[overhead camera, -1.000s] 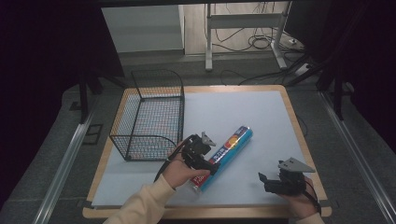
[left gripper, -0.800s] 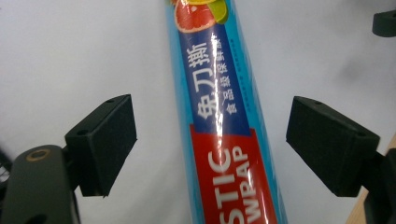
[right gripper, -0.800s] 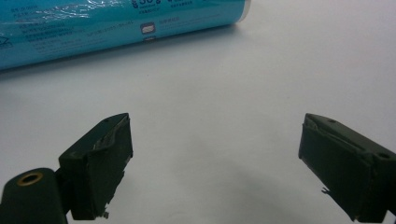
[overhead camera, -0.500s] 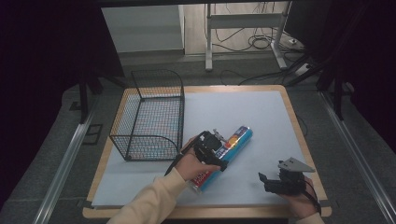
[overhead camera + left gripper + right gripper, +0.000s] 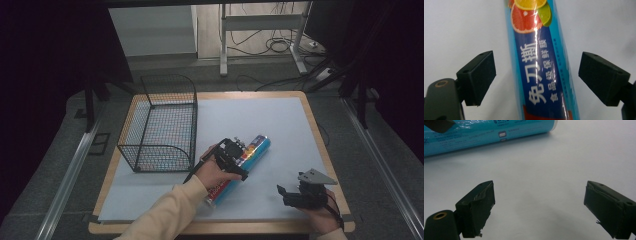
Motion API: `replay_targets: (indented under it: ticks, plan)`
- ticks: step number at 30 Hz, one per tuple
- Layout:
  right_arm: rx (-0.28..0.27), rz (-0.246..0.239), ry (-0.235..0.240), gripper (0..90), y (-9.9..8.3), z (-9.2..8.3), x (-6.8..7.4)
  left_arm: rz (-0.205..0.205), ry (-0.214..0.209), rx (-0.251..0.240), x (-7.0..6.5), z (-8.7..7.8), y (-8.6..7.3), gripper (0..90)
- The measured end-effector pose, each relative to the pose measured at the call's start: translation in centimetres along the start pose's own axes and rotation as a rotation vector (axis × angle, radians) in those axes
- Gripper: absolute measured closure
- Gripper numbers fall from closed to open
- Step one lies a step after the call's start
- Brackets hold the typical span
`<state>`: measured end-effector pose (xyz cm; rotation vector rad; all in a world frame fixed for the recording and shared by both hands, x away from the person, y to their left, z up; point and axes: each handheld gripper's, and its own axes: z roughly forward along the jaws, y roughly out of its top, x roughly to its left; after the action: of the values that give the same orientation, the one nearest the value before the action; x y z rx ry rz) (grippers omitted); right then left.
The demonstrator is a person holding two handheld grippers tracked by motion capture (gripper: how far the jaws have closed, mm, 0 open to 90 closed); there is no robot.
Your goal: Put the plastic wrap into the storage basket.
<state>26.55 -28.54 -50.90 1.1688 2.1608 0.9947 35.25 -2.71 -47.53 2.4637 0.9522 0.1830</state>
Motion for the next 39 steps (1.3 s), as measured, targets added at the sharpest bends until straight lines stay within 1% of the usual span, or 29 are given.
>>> replay_targets:
  ticks: [3, 4, 5, 6, 7, 10, 12, 14, 16, 17, 21, 24, 26, 28, 32, 35, 36, 39]
  plan:
    - [-0.002, 0.003, -0.001, 10.0, 0.0, 0.0, -0.1, -0.004, 0.002, 0.014, 0.1, 0.4, 0.3, 14.8]
    - [-0.003, 0.004, 0.000, 10.0, 0.0, 0.0, -0.1, -0.009, 0.003, 0.030, 0.0, 0.9, 0.5, 15.1]
    - [-0.003, 0.003, 0.000, 10.0, 0.0, 0.0, -0.1, 0.001, 0.003, 0.043, 0.1, 1.0, 0.6, 15.4]
    - [-0.003, 0.003, 0.000, 10.0, 0.0, 0.0, -0.1, 0.001, 0.003, 0.043, 0.1, 1.0, 0.6, 15.6]
    - [0.000, 0.003, 0.001, 10.0, 0.0, 0.0, -0.1, 0.001, -0.001, 0.059, 0.0, 1.4, 0.6, 16.1]
    - [0.001, 0.001, 0.001, 10.0, 0.0, 0.0, -0.1, -0.007, -0.007, 0.080, 0.0, 1.9, 0.7, 17.4]
    - [0.002, 0.001, 0.000, 10.0, 0.0, 0.0, -0.1, -0.005, -0.005, 0.088, -0.1, 2.0, 0.6, 18.9]
    - [0.002, 0.001, -0.002, 10.0, 0.0, -0.1, -0.1, 0.001, -0.008, 0.107, -0.1, 2.2, 0.5, 19.3]
    - [0.002, 0.000, -0.001, 10.0, 0.0, 0.0, -0.1, 0.001, -0.007, 0.111, -0.1, 2.2, 0.4, 20.7]
    - [0.003, -0.001, -0.002, 10.0, 0.0, 0.0, -0.1, -0.007, -0.001, 0.114, -0.1, 2.4, 0.4, 22.4]
    - [0.008, -0.004, -0.002, 10.0, 0.0, 0.1, 0.0, -0.014, -0.016, 0.136, 0.0, 2.8, 0.5, 25.8]
    - [0.007, -0.004, -0.003, 10.0, 0.0, 0.0, 0.0, -0.019, -0.018, 0.140, -0.1, 2.9, 0.6, 28.4]
    - [0.008, -0.003, -0.004, 10.0, 0.0, 0.0, 0.0, -0.029, -0.020, 0.152, 0.0, 2.9, 0.7, 28.8]
    - [0.012, 0.000, -0.004, 10.0, -0.1, 0.1, -0.1, -0.035, -0.035, 0.163, 0.2, 2.8, 0.9, 29.2]
    - [0.007, -0.002, -0.004, 10.0, 0.0, 0.0, -0.1, -0.051, -0.058, 0.171, 0.6, 2.7, 1.0, 29.5]
    - [0.004, 0.000, -0.005, 10.0, 0.0, -0.1, -0.2, -0.039, -0.049, 0.178, 0.7, 2.6, 1.0, 29.9]
    - [0.003, 0.001, -0.005, 10.0, 0.0, -0.1, -0.2, -0.027, -0.044, 0.181, 0.8, 2.5, 1.0, 30.1]
    - [0.002, 0.002, -0.006, 10.0, 0.0, -0.1, -0.2, -0.029, -0.044, 0.170, 1.0, 2.3, 1.1, 30.3]
